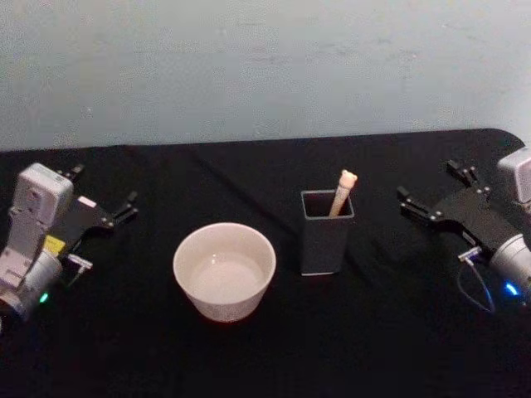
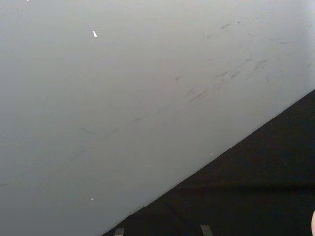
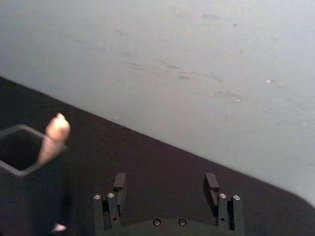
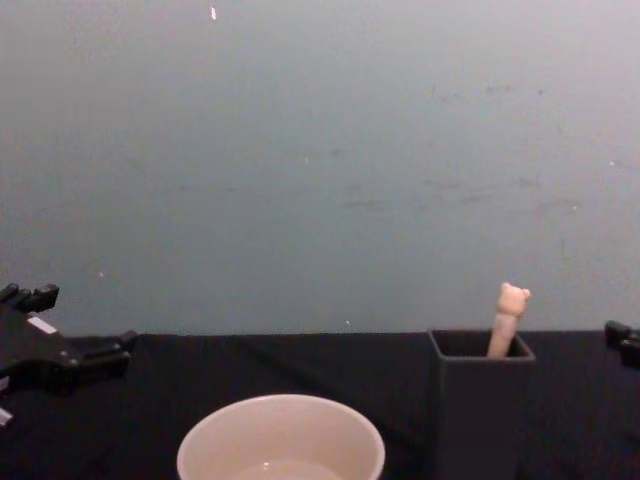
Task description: Pick up the stirring spoon with one hand, stir inside the cup, then place it back in its original position.
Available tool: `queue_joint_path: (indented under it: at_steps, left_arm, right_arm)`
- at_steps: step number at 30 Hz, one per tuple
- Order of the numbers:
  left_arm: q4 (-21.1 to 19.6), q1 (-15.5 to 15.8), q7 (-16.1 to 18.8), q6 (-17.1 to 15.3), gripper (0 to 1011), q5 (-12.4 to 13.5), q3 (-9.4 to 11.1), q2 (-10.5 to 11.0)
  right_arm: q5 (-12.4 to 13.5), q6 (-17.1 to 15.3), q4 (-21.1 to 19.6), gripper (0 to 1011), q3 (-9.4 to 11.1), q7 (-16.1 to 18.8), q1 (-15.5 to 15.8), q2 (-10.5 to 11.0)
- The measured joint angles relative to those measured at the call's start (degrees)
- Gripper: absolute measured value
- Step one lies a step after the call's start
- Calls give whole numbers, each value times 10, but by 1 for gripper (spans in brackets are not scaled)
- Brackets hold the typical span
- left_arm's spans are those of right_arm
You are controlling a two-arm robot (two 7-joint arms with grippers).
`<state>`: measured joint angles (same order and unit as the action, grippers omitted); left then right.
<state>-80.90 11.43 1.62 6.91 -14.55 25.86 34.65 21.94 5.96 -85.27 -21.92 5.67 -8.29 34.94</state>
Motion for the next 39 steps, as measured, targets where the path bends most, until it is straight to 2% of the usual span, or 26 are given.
queue_joint_path:
  at_steps: [2,5,8,9,10,13,16,21,28,39]
  left_arm:
    - [0,0,0,0,1001,0,0,0]
    - [0,0,0,0,1001,0,0,0]
    - [0,0,0,0,1001,0,0,0]
    - [0,0,0,0,1001,0,0,0]
    - [0,0,0,0,1001,0,0,0]
    - [0,0,0,0,1001,0,0,0]
    - [0,0,0,0,1001,0,0,0]
    - [0,0,0,0,1001,0,0,0]
    - [0,0,0,0,1001,0,0,0]
    - [0,0,0,0,1001,0,0,0]
  right_arm:
    - [32,-9,-14,1000,12,24,10,1]
    - [65,-19,-26,1000,23,50,18,2]
    - [118,-44,-40,1000,38,99,27,3]
    - [118,-44,-40,1000,38,99,27,3]
    - [137,-54,-44,1000,43,117,29,3]
    - [166,-71,-48,1000,48,148,31,1]
    - [178,-82,-48,1000,48,173,28,-2]
    - [179,-91,-37,1000,37,200,12,-11]
    - [159,-91,11,1000,7,229,-36,-34]
    - [133,-62,83,1000,-16,262,-90,-69]
